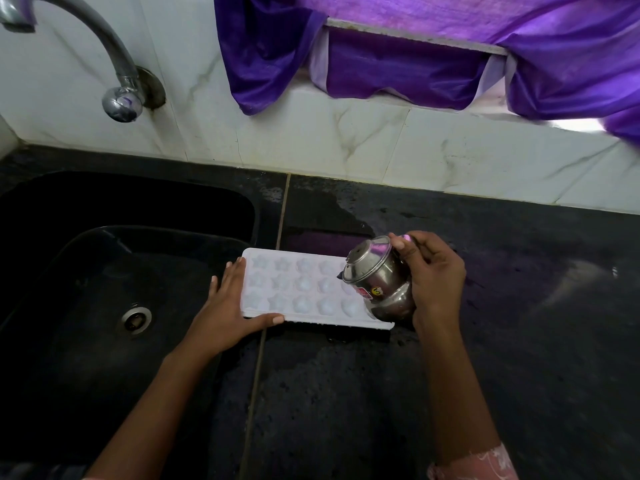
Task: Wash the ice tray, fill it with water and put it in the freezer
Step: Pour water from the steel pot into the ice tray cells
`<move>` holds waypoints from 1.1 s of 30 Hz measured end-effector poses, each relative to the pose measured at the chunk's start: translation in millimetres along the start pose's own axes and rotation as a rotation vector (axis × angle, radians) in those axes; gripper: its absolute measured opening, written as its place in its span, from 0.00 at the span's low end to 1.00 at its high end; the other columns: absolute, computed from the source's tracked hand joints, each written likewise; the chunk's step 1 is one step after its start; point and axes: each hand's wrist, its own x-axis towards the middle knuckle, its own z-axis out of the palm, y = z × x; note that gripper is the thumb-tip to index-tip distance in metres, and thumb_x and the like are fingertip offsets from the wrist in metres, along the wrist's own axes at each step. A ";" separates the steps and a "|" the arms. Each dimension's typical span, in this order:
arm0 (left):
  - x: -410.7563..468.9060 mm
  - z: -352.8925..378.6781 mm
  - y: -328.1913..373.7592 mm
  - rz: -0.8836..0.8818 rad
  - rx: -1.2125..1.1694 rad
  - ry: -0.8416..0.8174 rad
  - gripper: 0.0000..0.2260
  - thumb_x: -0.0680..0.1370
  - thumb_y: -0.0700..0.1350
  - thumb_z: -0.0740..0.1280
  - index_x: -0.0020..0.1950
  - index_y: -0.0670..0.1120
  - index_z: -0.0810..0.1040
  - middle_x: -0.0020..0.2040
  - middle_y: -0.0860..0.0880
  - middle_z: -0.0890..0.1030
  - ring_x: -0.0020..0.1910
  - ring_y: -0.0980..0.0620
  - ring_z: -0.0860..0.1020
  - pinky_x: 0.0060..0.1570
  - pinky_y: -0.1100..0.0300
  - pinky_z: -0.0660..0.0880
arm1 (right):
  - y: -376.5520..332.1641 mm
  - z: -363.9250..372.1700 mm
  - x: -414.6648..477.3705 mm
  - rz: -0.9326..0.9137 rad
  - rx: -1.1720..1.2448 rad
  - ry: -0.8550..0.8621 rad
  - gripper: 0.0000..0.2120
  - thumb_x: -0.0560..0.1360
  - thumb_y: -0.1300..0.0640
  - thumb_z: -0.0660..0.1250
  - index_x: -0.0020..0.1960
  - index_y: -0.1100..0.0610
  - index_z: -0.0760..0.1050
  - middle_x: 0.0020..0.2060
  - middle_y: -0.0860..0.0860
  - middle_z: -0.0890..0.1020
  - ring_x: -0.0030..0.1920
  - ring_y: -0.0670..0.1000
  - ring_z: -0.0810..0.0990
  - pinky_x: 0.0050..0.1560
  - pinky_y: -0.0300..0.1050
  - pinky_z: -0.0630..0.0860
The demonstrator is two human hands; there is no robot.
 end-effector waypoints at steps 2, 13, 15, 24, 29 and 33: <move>1.6 1.0 -3.9 0.010 0.008 0.002 0.50 0.67 0.59 0.71 0.76 0.49 0.40 0.75 0.58 0.43 0.66 0.65 0.35 0.70 0.59 0.37 | 0.1 0.4 0.3 -0.015 -0.019 -0.008 0.08 0.69 0.62 0.72 0.37 0.49 0.79 0.36 0.49 0.83 0.40 0.46 0.80 0.42 0.36 0.76; 0.0 -0.4 0.1 -0.013 0.027 -0.003 0.50 0.69 0.59 0.71 0.76 0.49 0.40 0.77 0.54 0.42 0.64 0.64 0.35 0.71 0.55 0.40 | -2.2 1.7 1.9 -0.064 -0.049 -0.018 0.11 0.69 0.63 0.72 0.36 0.47 0.78 0.32 0.42 0.83 0.38 0.43 0.80 0.42 0.35 0.77; -0.5 -0.9 0.4 -0.018 0.032 -0.006 0.50 0.69 0.59 0.71 0.76 0.49 0.40 0.77 0.53 0.42 0.64 0.64 0.35 0.72 0.54 0.40 | -1.8 1.8 1.7 -0.069 -0.067 -0.022 0.11 0.70 0.62 0.72 0.37 0.47 0.78 0.34 0.44 0.83 0.39 0.44 0.80 0.43 0.37 0.77; 4.8 -0.4 -7.7 0.007 0.220 0.022 0.59 0.56 0.78 0.54 0.77 0.46 0.40 0.78 0.50 0.44 0.70 0.62 0.35 0.67 0.55 0.28 | 2.2 4.3 2.5 0.063 0.095 0.017 0.06 0.70 0.63 0.71 0.38 0.54 0.78 0.29 0.42 0.82 0.34 0.38 0.79 0.38 0.31 0.76; 7.7 1.7 -5.3 -0.023 0.264 0.011 0.60 0.54 0.78 0.50 0.76 0.44 0.39 0.78 0.49 0.42 0.74 0.56 0.36 0.68 0.52 0.29 | 0.0 9.2 4.0 0.054 0.124 -0.018 0.05 0.70 0.64 0.71 0.38 0.55 0.78 0.29 0.42 0.82 0.33 0.38 0.79 0.39 0.32 0.76; 6.7 3.0 -7.8 -0.025 0.253 0.001 0.61 0.54 0.79 0.52 0.76 0.45 0.37 0.78 0.50 0.41 0.69 0.62 0.33 0.68 0.52 0.28 | -0.2 15.6 2.7 0.048 0.131 -0.060 0.05 0.70 0.64 0.71 0.39 0.56 0.78 0.29 0.42 0.82 0.33 0.38 0.79 0.38 0.31 0.76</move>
